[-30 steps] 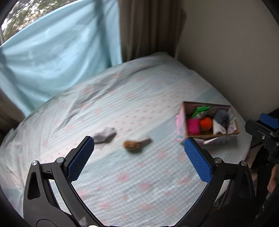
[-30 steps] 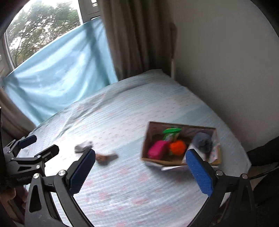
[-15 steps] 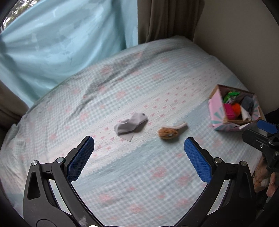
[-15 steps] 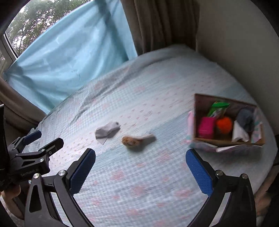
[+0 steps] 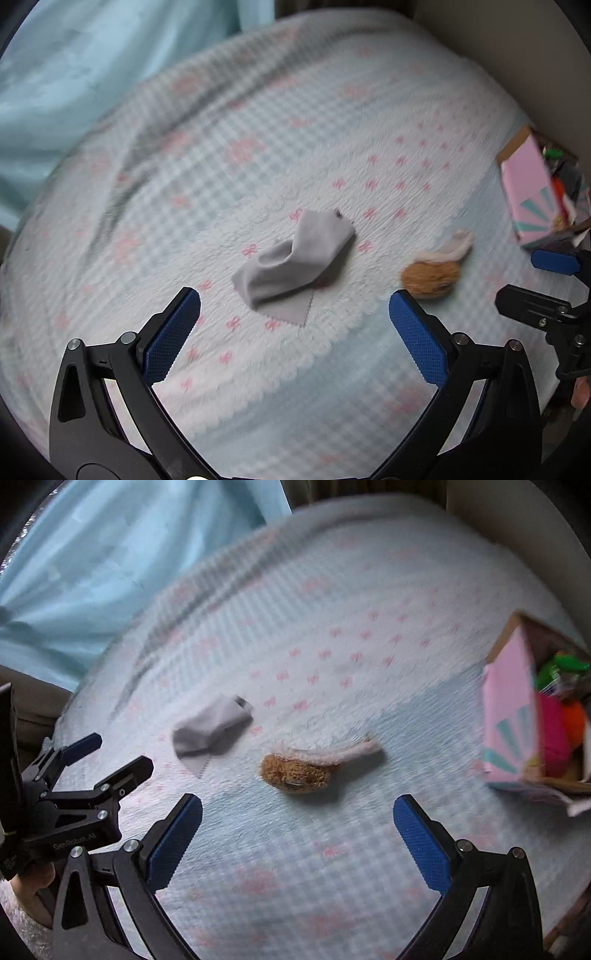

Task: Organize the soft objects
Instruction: 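Grasp the grey cloth with the left tool while the right tool grasps the brown fluffy clip, then carry cloth and fluffy clip into the box and open both tools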

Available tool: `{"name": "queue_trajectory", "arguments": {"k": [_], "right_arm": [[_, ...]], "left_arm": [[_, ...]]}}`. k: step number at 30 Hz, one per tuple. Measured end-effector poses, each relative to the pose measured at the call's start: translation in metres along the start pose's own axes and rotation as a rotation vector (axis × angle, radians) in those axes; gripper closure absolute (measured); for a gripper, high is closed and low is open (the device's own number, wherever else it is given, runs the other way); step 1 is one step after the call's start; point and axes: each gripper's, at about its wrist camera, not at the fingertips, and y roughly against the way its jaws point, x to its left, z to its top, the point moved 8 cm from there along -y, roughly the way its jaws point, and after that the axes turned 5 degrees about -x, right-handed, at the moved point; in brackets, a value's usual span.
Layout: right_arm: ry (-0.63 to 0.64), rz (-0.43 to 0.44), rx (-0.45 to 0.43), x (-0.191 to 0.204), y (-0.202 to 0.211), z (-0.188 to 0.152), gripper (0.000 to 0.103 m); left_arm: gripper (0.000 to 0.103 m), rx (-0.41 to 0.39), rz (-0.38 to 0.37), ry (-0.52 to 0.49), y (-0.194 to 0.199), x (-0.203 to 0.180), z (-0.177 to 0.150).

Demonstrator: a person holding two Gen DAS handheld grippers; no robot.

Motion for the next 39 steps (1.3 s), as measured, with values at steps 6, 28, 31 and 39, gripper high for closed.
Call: {"name": "queue_trajectory", "arguments": {"k": [6, 28, 31, 39], "right_arm": [[-0.038, -0.005, 0.092, -0.003, -0.057, 0.0, 0.0], [-0.107, 0.053, 0.114, -0.006, -0.072, 0.009, 0.053], [-0.092, 0.061, 0.079, -0.004, -0.055, 0.013, 0.053], [-0.058, 0.086, -0.032, 0.004, 0.013, 0.022, 0.053]], "left_arm": [[0.002, 0.044, -0.007, -0.063, -0.057, 0.001, 0.002], [0.097, 0.088, -0.004, -0.023, -0.074, 0.007, 0.017], [0.097, 0.071, 0.0, -0.012, -0.056, 0.005, 0.023], [0.097, -0.012, 0.025, 0.008, 0.015, -0.007, 0.033]]}}
